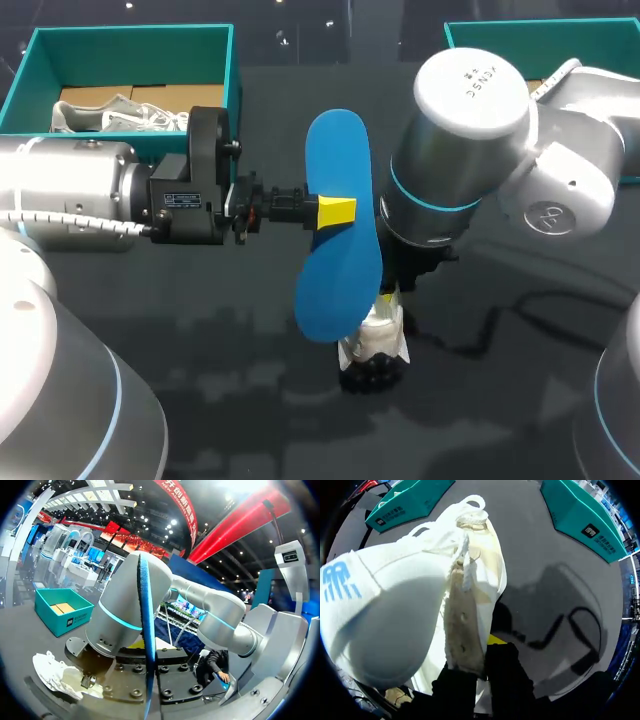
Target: Take the shoe out of the shoebox, open the shoe tongue, remove and reinsert the insole, then place the shoe into the shoebox
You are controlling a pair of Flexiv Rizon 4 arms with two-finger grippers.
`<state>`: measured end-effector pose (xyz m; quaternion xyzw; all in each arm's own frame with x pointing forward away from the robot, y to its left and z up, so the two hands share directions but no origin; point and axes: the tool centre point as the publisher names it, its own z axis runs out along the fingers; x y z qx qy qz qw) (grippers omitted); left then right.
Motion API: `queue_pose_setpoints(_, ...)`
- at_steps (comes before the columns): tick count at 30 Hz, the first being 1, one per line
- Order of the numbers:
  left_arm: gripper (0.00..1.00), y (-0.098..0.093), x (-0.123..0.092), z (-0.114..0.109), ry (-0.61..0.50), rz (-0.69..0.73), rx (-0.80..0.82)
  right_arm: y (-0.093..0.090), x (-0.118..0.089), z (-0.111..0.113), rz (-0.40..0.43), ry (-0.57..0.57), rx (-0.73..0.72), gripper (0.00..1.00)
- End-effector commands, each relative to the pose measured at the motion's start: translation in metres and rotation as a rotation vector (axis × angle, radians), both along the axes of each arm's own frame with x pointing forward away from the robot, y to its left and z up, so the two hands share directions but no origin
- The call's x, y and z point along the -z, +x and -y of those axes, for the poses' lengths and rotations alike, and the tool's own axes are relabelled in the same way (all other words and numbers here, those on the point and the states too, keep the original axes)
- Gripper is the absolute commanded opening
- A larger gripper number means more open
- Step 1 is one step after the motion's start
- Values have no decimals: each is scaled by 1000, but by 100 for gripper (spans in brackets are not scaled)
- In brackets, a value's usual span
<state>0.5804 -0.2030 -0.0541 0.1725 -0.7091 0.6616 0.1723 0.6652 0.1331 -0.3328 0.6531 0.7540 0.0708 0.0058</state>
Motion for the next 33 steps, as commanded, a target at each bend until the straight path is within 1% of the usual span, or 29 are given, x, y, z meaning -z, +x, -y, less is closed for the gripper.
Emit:
queue_pose_setpoints(1, 0, 1, 1, 4, -2, 0, -1, -3, 3, 3, 31, 11, 60, 0)
queue_pose_setpoints(3, 0, 1, 1, 4, -2, 0, -1, -1, 8, 3, 14, 2, 77, 0)
queue_pose_setpoints(7, 0, 1, 1, 4, -2, 0, -1, 1, 16, 4, 20, 26, 65, 0)
queue_pose_setpoints(17, 0, 1, 1, 4, -2, 0, -1, 7, 30, 3, -1, 37, 48, 0)
queue_pose_setpoints(25, 0, 1, 1, 4, -2, 0, -1, 13, 42, -1, -19, 49, 20, 0)
queue_pose_setpoints(33, 0, 1, 1, 4, -2, 0, -1, 16, 52, -3, -49, 48, 36, 0)
